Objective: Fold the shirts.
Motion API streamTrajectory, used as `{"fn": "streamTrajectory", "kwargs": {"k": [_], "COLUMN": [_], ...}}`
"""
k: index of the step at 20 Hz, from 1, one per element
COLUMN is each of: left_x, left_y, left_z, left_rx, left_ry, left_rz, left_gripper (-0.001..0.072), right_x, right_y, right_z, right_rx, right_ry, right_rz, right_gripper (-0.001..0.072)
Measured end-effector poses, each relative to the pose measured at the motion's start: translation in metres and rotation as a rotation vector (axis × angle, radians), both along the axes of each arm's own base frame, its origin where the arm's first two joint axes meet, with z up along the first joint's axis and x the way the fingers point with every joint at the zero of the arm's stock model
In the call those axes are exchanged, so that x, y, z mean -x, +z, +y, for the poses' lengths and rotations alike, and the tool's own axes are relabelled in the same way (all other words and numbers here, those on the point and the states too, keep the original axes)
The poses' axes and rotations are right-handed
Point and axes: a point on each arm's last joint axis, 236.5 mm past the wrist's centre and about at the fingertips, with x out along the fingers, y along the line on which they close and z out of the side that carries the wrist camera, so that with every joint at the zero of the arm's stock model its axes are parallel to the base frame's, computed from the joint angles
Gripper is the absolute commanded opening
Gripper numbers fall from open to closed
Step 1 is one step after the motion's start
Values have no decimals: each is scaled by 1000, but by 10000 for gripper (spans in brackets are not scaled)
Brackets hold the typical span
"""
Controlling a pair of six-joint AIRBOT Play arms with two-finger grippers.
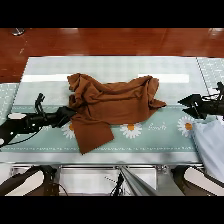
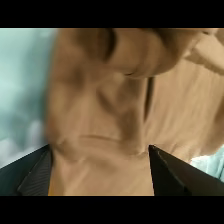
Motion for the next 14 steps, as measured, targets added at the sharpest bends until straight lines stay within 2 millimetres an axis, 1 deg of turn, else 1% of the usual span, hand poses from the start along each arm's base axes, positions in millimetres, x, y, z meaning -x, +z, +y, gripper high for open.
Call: {"fn": "streamTrajectory", "kwargs": {"k": [1,2,4,7,11,12,13,14], "left_x": [-2,-5,-8,-17,-19,-19,-19,-18], "left_y": [-3,-2,0,8,15,16,17,17], "left_z": [-3,-7,-14,-19,-26,-27,-27,-28], "left_rx": [-13,-11,-12,-11,3,7,8,12], "left_ry": [-13,-22,-52,-71,-99,-103,-106,-110], "left_rz": [1,-3,-14,-40,-51,-51,-52,-51], "left_gripper": [29,17,17,17,17,17,18,18], "right_x": [0,-1,-1,-12,-31,-35,-39,-42], "right_y": [-2,-5,-13,-26,-42,-46,-51,-55], "right_z": [1,4,15,31,53,59,64,68], "right_rx": [-2,-3,-15,-18,-29,-35,-39,-43], "right_ry": [4,15,53,103,169,184,194,201], "right_rz": [3,6,25,44,77,90,102,114], "right_gripper": [628,628,628,628,627,618,592,402]}}
